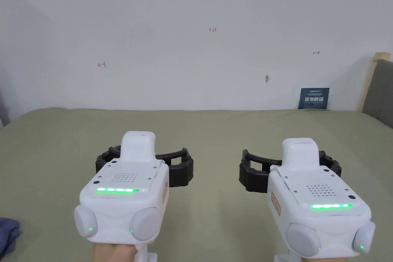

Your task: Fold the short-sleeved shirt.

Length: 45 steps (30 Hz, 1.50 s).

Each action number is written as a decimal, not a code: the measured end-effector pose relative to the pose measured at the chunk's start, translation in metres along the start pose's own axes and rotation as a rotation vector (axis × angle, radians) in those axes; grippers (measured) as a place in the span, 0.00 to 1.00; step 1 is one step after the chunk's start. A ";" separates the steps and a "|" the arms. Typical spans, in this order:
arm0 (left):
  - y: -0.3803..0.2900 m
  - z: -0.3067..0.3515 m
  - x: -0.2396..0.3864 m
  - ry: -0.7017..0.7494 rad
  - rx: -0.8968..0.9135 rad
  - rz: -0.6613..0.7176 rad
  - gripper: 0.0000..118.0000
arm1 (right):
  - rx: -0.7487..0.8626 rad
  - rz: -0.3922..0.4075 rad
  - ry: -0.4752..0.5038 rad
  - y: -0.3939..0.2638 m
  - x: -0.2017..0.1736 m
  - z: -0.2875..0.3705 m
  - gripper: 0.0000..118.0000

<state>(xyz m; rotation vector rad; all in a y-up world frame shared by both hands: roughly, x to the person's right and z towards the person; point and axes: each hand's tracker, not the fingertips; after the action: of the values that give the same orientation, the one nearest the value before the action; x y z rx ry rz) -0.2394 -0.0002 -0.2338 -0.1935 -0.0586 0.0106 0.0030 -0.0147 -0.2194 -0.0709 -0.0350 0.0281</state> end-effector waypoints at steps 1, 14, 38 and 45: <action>0.000 -0.001 0.001 0.000 0.001 0.001 1.00 | -0.003 -0.002 0.003 0.000 0.000 0.000 1.00; -0.001 -0.001 0.002 0.037 -0.016 -0.029 1.00 | -0.016 -0.002 0.006 0.003 0.004 -0.002 1.00; 0.003 0.004 -0.003 0.030 -0.059 -0.017 1.00 | -0.193 0.003 -0.038 0.012 0.002 -0.013 1.00; 0.005 0.007 -0.002 0.035 -0.051 -0.026 1.00 | -0.189 -0.016 -0.007 0.017 0.002 -0.009 1.00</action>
<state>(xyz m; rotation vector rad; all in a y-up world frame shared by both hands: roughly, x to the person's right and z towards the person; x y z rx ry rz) -0.2415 0.0063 -0.2286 -0.2440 -0.0267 -0.0201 0.0047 0.0016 -0.2297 -0.2600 -0.0452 0.0094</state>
